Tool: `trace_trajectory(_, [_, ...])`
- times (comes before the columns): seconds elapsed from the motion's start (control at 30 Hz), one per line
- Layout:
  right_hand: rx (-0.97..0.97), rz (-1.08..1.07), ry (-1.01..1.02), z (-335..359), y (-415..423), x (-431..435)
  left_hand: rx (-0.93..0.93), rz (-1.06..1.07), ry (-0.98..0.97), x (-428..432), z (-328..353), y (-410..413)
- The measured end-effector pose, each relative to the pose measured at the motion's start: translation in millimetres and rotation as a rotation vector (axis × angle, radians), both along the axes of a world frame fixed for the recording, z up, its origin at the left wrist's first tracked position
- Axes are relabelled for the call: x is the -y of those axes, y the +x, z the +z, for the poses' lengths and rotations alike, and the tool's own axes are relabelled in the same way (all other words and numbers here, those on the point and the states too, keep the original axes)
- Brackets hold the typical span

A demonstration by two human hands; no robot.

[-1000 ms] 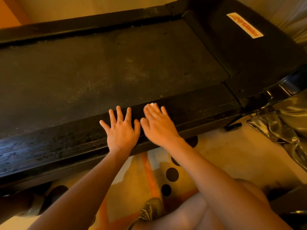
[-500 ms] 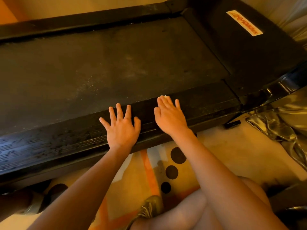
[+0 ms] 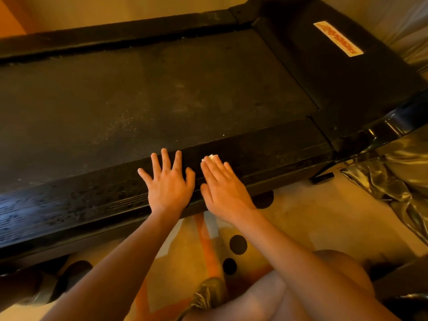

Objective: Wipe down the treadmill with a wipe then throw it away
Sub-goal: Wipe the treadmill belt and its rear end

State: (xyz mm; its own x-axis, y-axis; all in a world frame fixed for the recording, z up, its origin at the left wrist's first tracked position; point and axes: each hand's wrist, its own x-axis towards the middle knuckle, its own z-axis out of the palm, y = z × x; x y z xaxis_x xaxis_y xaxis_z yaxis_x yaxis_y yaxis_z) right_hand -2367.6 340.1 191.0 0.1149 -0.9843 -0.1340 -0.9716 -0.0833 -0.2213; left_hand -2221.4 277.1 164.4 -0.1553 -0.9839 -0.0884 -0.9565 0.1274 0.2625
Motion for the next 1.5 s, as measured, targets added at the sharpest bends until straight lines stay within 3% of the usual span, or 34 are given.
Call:
trace_trajectory(0.2, [-0.088,-0.17,0.002,6.3,-26.0,21.1,0.001,-0.008,0.007,0.0,0.0,-1.7])
trace_trajectory(0.37, [-0.036,0.057,0.028,2.5,6.9,-15.1,0.009,-0.005,-0.005,-0.7,-2.0,-0.4])
trace_trajectory(0.5, [-0.115,-0.19,0.014,3.2,-22.8,13.4,0.018,-0.009,-0.002,-0.4,-1.3,-1.5])
trace_trajectory(0.7, [0.003,0.058,0.018,2.3,8.8,-22.3,-0.001,-0.012,-0.017,-1.5,-2.7,-0.7])
trace_trajectory(0.87, [-0.067,-0.21,0.015,6.6,-35.7,-3.8,-0.012,-0.016,-0.009,0.1,-1.5,-0.2])
trace_trajectory(1.03, [0.006,0.02,0.031,-1.2,-12.2,-45.4,-0.008,-0.01,-0.013,-1.2,-0.5,0.4])
trace_trajectory(1.2, [-0.046,-0.224,-0.019,-4.6,-47.7,-22.7,-0.013,-0.02,-0.01,-0.7,-0.2,-0.3])
trace_trajectory(1.37, [0.018,0.016,-0.01,-9.8,-14.6,-48.2,-0.017,-0.018,-0.013,-1.6,0.1,0.1])
trace_trajectory(1.5, [-0.048,-0.107,-0.08,-12.7,-56.9,-27.3,-0.014,-0.021,-0.012,-1.4,-1.0,1.3])
